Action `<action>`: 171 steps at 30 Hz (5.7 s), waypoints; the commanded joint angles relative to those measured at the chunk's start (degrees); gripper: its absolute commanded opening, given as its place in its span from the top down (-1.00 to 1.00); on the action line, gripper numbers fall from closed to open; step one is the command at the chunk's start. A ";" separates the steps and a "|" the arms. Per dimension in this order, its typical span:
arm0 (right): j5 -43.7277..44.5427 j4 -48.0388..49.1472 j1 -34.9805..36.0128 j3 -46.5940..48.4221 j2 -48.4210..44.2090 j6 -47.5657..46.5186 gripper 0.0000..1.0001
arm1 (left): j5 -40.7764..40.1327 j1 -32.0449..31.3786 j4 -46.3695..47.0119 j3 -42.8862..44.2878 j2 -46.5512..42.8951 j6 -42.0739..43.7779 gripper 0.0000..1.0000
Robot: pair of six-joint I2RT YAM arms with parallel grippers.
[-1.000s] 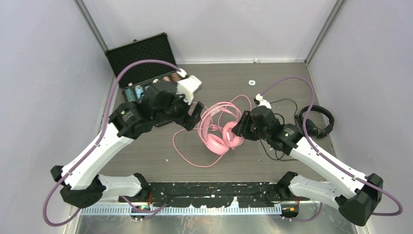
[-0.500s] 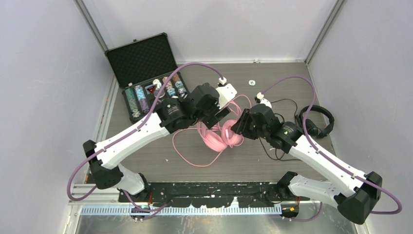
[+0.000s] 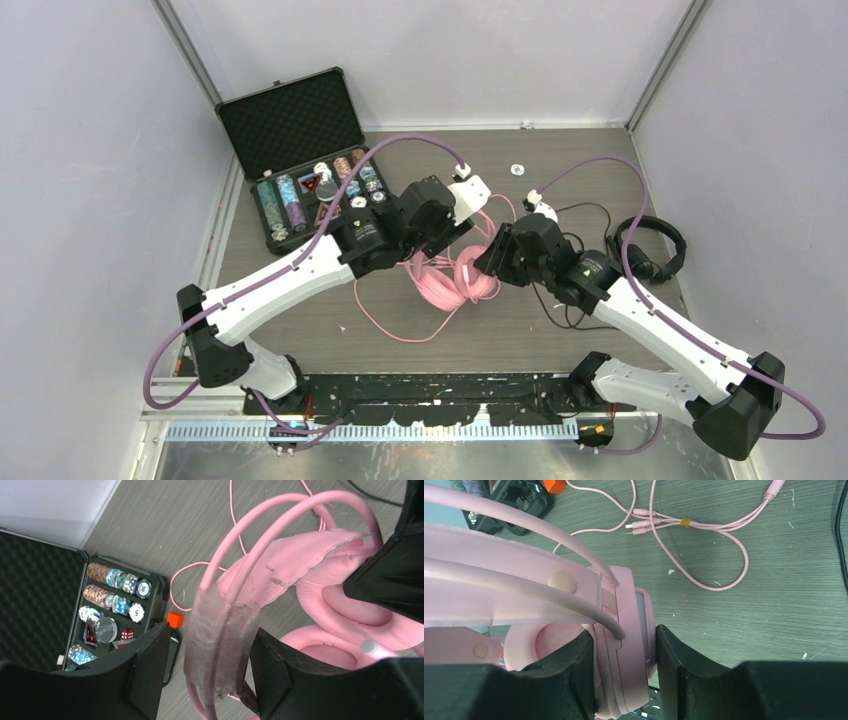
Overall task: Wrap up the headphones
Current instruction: Pick up the headphones from the center of the board, then wrap the headphones cable around the headphones.
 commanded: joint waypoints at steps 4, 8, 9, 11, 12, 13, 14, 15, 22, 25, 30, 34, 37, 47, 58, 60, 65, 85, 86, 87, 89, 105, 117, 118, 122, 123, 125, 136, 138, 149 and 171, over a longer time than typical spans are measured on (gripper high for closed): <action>0.19 6.80 -0.19 0.62 -1.23 3.04 0.99 | -1.02 -0.22 4.79 -2.67 -0.30 1.80 -0.12; -0.05 7.00 -0.18 0.44 -0.40 3.04 0.99 | -1.08 -0.23 5.65 -2.87 0.05 2.29 0.01; -0.20 7.10 -0.18 0.40 -0.09 2.99 0.99 | -1.12 -0.19 5.66 -2.74 0.22 2.39 0.01; -0.40 7.22 -0.20 0.36 0.37 3.09 0.99 | -1.40 -0.23 5.65 -2.42 0.78 2.56 0.05; -0.45 7.34 -0.16 0.24 0.56 3.13 0.99 | -1.66 -0.24 5.79 -2.37 0.98 2.70 0.06; -0.44 7.42 -0.18 0.16 0.71 3.13 0.99 | -2.13 -0.27 6.05 -2.45 1.18 3.01 0.08; -0.43 7.44 -0.20 0.14 0.81 3.16 0.99 | -2.95 -0.37 6.42 -2.58 1.33 3.34 0.09; -0.51 7.51 -0.21 0.11 1.02 3.17 0.99 | -3.42 -0.48 6.88 -2.62 1.48 4.02 0.09; -0.56 8.38 -0.20 -0.04 1.93 3.62 0.99 | -6.35 -1.63 7.86 -2.82 1.95 6.23 0.07; -0.59 8.46 -0.14 0.20 2.82 3.58 0.99 | -6.90 -2.38 8.13 -3.14 1.91 6.60 0.00; -0.87 8.84 -0.18 0.20 3.17 3.78 0.99 | -8.12 -2.44 8.29 -4.01 1.21 5.80 0.62; -0.95 8.85 -0.15 0.39 3.27 3.66 0.99 | -8.19 -2.44 8.03 -4.78 0.40 5.09 0.95; -0.66 9.00 -0.13 1.17 2.91 3.75 0.93 | -8.39 -2.43 7.09 -5.35 -0.15 3.90 1.00; 1.46 7.63 -0.14 6.60 -3.57 -1.51 -0.19 | -14.48 -0.78 -1.47 -6.41 -4.74 -6.30 1.00; -1.22 22.55 -0.18 1.28 -17.01 -13.92 -0.36 | -3.90 15.35 -4.46 -7.93 -15.44 -20.38 1.00; -5.21 28.19 -0.19 -1.38 -18.27 -16.11 -0.36 | -2.18 17.96 -4.64 -6.79 -17.15 -22.78 1.00; -14.43 42.65 -0.09 -7.45 -17.99 -19.10 -0.32 | 3.59 22.59 -4.85 -0.86 -20.11 -29.34 1.00; -25.49 71.55 5.32 -18.25 -8.63 -27.51 -0.23 | 12.84 23.65 8.26 1.34 -28.16 -50.45 1.00; -25.65 72.82 5.47 -18.71 -8.06 -27.58 -0.20 | 13.26 23.64 8.97 0.97 -28.26 -51.01 1.00; -25.80 73.89 5.62 -19.09 -7.43 -27.44 -0.17 | 13.72 23.63 9.34 0.96 -28.18 -51.39 1.00; -25.79 75.77 6.11 -20.03 -6.14 -27.32 -0.13 | 14.70 23.59 9.52 1.50 -27.62 -52.20 1.00; -21.24 94.39 11.13 -26.65 2.77 -31.76 0.01 | 19.21 23.60 14.99 -1.08 -27.60 -59.33 1.00; -20.59 98.59 11.13 -31.65 4.07 -32.49 0.98 | 21.16 23.63 16.00 -1.74 -28.94 -60.80 1.00; -19.94 98.48 11.08 -31.92 3.56 -32.70 0.99 | 22.01 23.61 16.13 -1.68 -29.00 -60.39 1.00; -16.65 92.32 11.02 -31.67 -0.72 -35.07 0.99 | 32.16 23.69 13.82 0.61 -27.73 -56.66 1.00; -15.79 89.75 11.04 -31.03 -2.04 -36.10 0.99 | 34.50 23.67 11.70 0.77 -27.48 -55.92 1.00; -14.26 84.51 10.91 -29.89 -4.84 -38.39 0.99 | 38.87 23.64 9.52 -0.84 -27.92 -54.60 1.00; -14.24 73.21 6.38 -24.67 -8.35 -43.93 0.99 | 59.28 23.65 -2.15 -2.49 -27.38 -41.66 1.00; -16.48 71.98 4.15 -23.11 -7.61 -42.67 0.99 | 62.60 23.66 -4.09 -2.03 -26.56 -38.50 1.00; -22.58 54.31 -4.43 -10.97 -4.38 -37.71 0.99 | 57.36 23.59 -17.45 -1.68 -23.68 -18.65 1.00; -25.27 7.53 -4.81 15.43 1.89 -29.73 0.99 | 32.98 23.51 -22.06 -3.46 -19.13 4.78 1.00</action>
